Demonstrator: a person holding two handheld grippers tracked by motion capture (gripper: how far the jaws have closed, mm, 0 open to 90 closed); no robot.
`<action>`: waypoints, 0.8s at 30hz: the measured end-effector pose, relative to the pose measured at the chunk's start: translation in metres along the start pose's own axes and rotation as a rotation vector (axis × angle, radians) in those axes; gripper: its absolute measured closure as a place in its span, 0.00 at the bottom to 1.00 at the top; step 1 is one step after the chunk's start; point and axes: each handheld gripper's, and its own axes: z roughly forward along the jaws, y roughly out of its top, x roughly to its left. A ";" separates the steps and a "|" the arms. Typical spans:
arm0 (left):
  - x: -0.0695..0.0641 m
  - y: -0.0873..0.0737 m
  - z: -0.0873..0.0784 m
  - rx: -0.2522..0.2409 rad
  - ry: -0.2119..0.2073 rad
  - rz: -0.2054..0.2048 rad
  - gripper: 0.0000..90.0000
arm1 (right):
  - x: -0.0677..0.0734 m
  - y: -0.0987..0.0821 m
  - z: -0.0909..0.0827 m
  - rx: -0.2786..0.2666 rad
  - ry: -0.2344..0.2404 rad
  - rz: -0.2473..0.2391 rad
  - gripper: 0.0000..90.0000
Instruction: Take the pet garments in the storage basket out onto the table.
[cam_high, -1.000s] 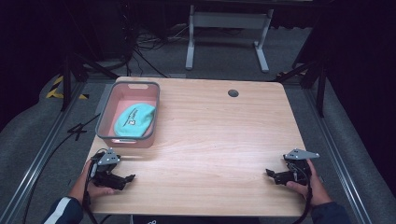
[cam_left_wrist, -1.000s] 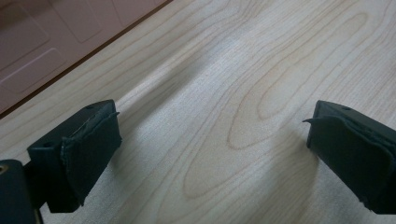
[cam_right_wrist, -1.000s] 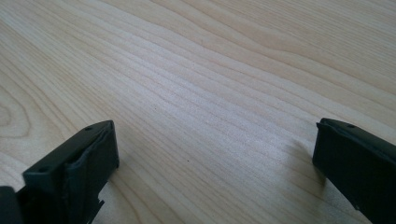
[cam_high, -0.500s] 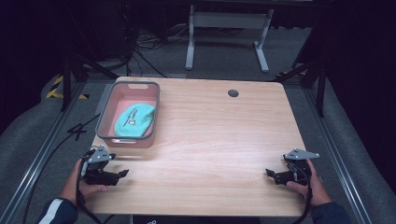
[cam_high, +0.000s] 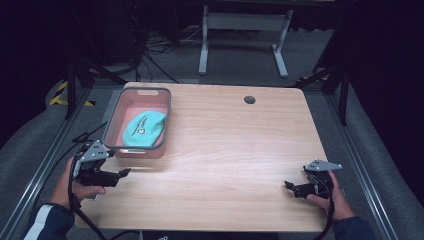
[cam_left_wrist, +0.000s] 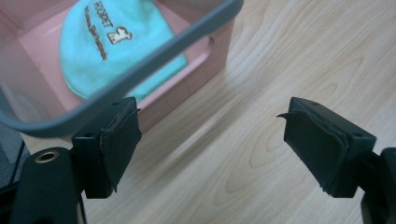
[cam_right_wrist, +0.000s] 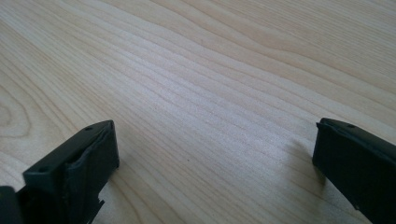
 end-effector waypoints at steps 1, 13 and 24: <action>0.001 0.004 0.000 0.002 0.000 0.004 0.21 | 0.000 0.000 0.000 0.000 0.000 0.000 0.01; 0.025 0.041 0.004 0.040 0.017 0.021 0.21 | 0.000 0.000 0.000 0.000 0.000 0.000 0.01; 0.045 0.077 0.027 0.109 0.019 0.019 0.21 | 0.000 0.000 0.000 0.000 0.002 -0.001 0.01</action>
